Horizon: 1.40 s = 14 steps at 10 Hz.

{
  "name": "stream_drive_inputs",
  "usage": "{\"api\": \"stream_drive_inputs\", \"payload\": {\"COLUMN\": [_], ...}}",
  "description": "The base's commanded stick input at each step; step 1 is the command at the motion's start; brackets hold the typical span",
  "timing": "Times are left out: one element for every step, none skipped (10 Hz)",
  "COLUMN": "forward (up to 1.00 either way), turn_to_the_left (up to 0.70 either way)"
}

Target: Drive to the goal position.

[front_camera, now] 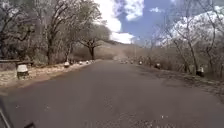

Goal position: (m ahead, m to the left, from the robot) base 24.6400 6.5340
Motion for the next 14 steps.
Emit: {"api": "stream_drive_inputs", "payload": {"forward": [0.7,0.7,0.7,0.7,0.7,0.7,0.7,0.7,0.7,0.7,0.7,0.7,0.7,0.7], "turn_to_the_left": [0.0,0.0,0.0,0.0,0.0,0.0,0.0,0.0,0.0,0.0,0.0,0.0,0.0,0.0]}}
